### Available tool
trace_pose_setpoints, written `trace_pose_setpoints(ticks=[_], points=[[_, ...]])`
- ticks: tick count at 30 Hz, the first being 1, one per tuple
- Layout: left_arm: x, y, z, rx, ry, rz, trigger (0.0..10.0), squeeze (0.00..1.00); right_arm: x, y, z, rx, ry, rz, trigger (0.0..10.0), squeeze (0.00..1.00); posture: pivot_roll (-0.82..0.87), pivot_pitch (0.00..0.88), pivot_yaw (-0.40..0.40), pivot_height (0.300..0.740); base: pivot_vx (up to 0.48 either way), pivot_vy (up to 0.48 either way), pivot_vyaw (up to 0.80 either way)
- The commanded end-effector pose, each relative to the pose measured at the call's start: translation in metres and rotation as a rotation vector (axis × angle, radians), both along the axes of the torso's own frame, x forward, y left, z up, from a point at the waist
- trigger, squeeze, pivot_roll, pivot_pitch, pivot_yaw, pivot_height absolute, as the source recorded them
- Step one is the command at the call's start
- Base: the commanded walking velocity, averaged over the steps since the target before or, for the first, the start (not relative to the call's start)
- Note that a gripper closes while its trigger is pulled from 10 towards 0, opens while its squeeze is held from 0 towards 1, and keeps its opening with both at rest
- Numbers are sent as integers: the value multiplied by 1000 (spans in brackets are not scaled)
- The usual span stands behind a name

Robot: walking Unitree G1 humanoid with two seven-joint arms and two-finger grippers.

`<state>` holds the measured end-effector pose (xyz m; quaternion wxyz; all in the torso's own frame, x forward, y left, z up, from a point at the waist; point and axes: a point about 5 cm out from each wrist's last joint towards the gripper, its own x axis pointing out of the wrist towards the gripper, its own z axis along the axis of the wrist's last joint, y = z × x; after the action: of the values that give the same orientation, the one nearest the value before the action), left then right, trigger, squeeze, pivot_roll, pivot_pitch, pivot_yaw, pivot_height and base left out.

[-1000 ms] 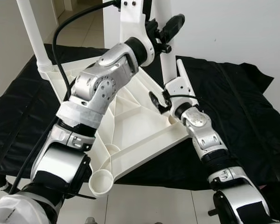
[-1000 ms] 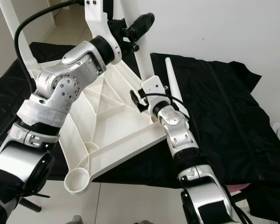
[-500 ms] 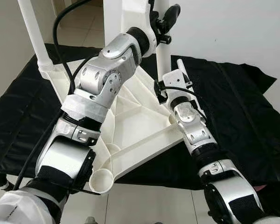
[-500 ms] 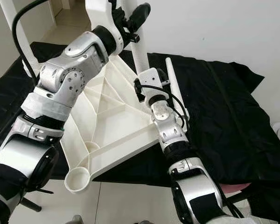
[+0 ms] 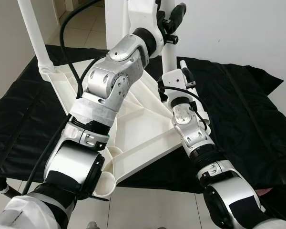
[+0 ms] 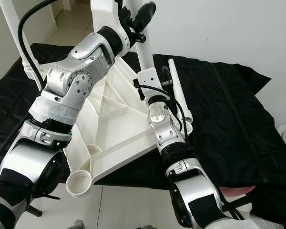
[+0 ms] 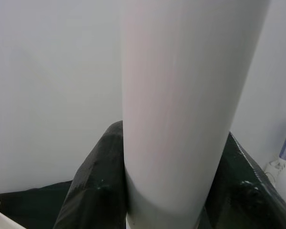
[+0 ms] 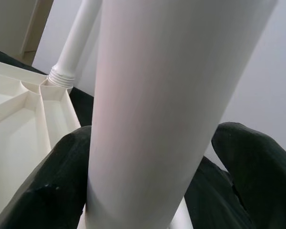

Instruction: Building children table

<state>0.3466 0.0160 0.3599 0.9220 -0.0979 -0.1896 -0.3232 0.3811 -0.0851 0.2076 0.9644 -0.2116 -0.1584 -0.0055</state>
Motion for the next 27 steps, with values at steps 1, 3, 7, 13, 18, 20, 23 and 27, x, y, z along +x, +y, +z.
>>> trace_pose_setpoints(ticks=[1, 3, 7, 13, 18, 20, 23, 27], points=[[-1, -1, 9, -11, -10, 38, 10000, 0, 1, -1, 0, -18, -13, -19, 10000, 0, 51, 0, -71, 740, 0, 0, 0], [-1, -1, 9, -12, -10, 39, 10000, 0, 2, -2, 0, -19, -20, -34, 10000, 0, 53, 0, -73, 740, 0, 0, 0], [-1, -1, 10, -14, -13, 41, 10000, 0, 3, -1, -2, -13, -8, -28, 9490, 0, 54, 0, -73, 740, 0, 0, 0], [-1, 0, 12, -18, -17, 43, 10000, 0, 3, -2, -7, -9, -2, -34, 6902, 0, 56, 0, -75, 740, 0, 0, 0], [0, 1, 12, -17, -18, 43, 10000, 0, 4, -2, -8, -9, -1, -33, 4745, 0, 58, 0, -75, 740, 0, 0, 0], [0, 1, 13, -16, -21, 43, 10000, 0, 4, -4, -9, -7, -1, -42, 5373, 0, 61, 0, -77, 740, 0, 0, 0], [0, 2, 13, -18, -22, 43, 10000, 0, 5, -5, -9, -4, -1, -48, 3529, 0, 61, 0, -76, 740, 0, 0, 0], [1, 1, 13, -16, -23, 42, 10000, 0, 5, -5, -9, 4, -5, -50, 1176, 0, 62, 0, -77, 740, 0, 0, 0]])
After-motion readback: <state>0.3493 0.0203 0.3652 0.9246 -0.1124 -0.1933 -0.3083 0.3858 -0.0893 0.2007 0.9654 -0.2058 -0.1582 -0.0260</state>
